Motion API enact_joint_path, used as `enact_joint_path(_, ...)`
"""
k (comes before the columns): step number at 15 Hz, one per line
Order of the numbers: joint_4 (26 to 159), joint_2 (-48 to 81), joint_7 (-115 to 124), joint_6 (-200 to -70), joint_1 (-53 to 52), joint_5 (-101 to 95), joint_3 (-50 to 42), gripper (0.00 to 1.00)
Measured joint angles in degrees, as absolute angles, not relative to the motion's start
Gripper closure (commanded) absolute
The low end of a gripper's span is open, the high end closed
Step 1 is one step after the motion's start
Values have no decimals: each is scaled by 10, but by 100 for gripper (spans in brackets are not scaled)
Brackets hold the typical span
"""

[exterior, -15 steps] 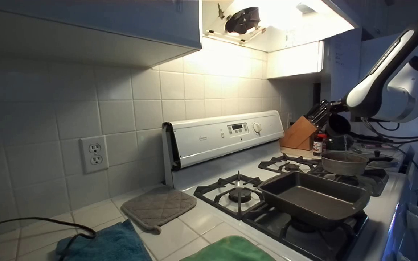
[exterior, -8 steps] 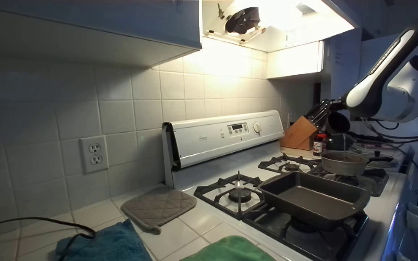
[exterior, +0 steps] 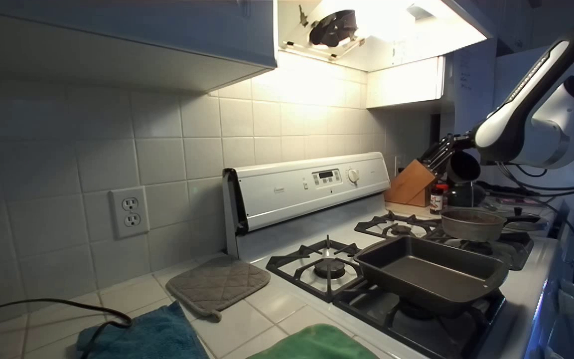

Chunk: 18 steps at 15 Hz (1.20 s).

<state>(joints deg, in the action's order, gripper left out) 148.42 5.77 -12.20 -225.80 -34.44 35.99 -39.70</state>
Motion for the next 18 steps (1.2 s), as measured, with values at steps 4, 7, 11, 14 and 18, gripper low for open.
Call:
enact_joint_path(4, 1484, 58, -125, -2268, -347, 360, -397, 94)
enact_joint_path(7, 1484, 58, -127, -2276, -348, 360, -396, 94)
enact_joint_path(11, 1484, 58, -131, -2288, -349, 360, -395, 94)
enact_joint_path(14, 1484, 58, -131, -2301, -351, 360, -393, 94)
enact_joint_path(18, 1484, 58, -136, -2326, -291, 360, -325, 94)
